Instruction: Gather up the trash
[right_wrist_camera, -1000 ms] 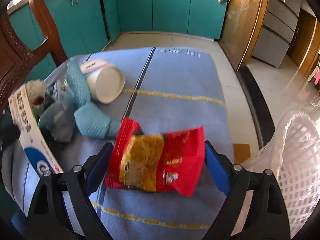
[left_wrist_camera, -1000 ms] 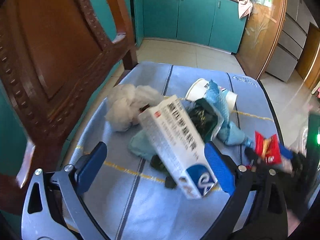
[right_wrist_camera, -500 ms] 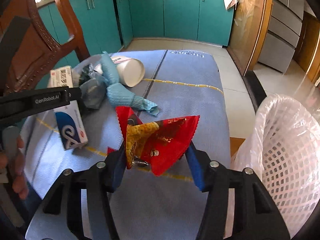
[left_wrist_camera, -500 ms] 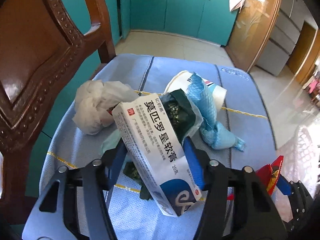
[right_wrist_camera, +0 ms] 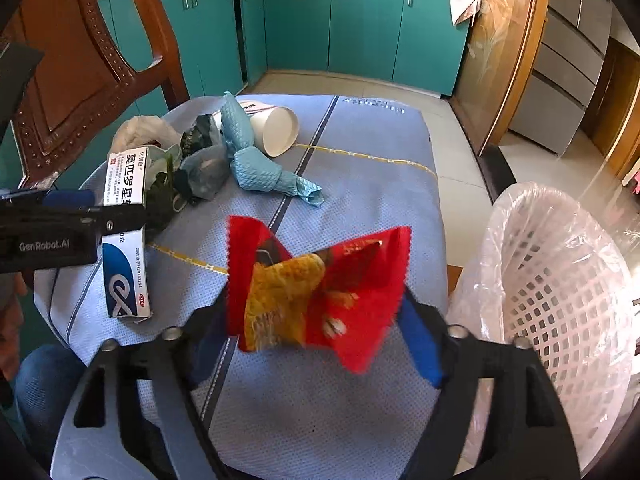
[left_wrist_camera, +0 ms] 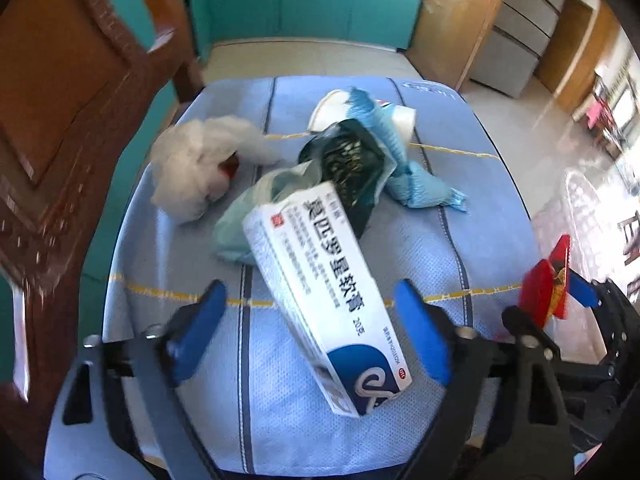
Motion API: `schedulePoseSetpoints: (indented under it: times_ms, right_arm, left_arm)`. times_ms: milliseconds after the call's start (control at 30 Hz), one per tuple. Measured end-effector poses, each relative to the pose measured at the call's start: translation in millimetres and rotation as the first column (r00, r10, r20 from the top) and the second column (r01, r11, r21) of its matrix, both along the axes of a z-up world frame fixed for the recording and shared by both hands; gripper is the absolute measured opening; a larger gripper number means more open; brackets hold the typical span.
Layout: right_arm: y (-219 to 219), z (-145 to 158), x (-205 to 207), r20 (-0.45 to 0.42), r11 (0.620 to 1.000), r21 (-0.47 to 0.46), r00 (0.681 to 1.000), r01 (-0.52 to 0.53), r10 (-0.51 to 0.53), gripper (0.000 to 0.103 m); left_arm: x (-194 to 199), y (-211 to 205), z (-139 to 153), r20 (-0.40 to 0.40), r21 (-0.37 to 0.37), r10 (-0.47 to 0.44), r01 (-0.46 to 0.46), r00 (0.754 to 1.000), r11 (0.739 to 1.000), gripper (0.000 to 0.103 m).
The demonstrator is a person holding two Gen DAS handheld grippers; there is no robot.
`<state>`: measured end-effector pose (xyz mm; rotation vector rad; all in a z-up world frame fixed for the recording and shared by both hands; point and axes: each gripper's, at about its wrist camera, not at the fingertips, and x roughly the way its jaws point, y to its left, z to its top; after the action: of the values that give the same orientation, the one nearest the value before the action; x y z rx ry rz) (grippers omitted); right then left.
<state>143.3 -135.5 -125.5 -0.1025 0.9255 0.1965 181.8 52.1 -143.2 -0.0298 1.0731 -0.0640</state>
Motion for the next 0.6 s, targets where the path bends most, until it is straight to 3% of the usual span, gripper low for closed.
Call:
schedulePoseSetpoints:
  times_ms: [100,267,333,367,600]
  right_arm:
    - [-0.9,-0.3,-2.4,0.004,1.000,-0.013,1.000,0.005,-0.005,0.082]
    - [-8.6,2.4,-10.4,0.006,1.000,0.011,1.000,-0.005,0.005,0.082]
    - [-12.6,2.9,-13.3,0.006,1.000,0.027,1.000,-0.014,0.013,0.082]
    - [-15.0,2.7,-15.1,0.007,0.999,0.030,1.000,-0.015,0.015,0.082]
    - [-15.3,-8.2,-19.5,-0.010,0.999,0.019,1.000,-0.027,0.028,0.082]
  left_arm:
    - [-6.0,-3.5,-7.1,-0.017,0.038,0.051,-0.050,0.999,0.998,0.092]
    - [-5.0,-15.5,-21.4,-0.043,0.037,0.090,-0.088,0.995,0.995,0.094]
    - [-5.7,-21.7,-24.5,-0.038,0.063,0.072,-0.070,0.997,0.996,0.082]
    - [-6.2,-24.7,-26.2,-0.041,0.074,0.054,-0.051,0.998,0.996,0.063]
    - [-17.9,-28.2,-18.2,-0.036,0.036,-0.060,0.061,0.998,0.997,0.056]
